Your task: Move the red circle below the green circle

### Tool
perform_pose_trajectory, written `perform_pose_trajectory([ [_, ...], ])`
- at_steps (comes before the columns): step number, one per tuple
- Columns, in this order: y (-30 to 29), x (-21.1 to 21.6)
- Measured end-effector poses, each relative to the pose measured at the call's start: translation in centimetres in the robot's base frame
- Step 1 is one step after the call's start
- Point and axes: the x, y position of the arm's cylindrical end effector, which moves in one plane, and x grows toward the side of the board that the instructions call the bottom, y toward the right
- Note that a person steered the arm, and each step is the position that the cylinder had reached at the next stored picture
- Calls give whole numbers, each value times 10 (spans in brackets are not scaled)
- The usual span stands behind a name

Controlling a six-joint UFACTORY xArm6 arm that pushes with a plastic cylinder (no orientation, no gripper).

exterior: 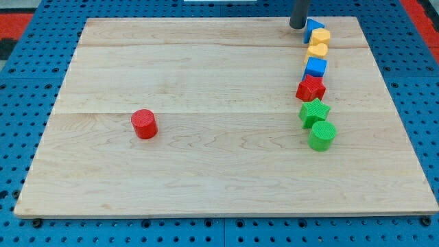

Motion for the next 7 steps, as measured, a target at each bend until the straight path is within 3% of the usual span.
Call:
perform_pose_trajectory([
  [1, -87, 12],
  [3, -216, 181],
  [4, -311, 175],
  [5, -346, 235],
  [6, -291, 278],
  [7, -222, 289],
])
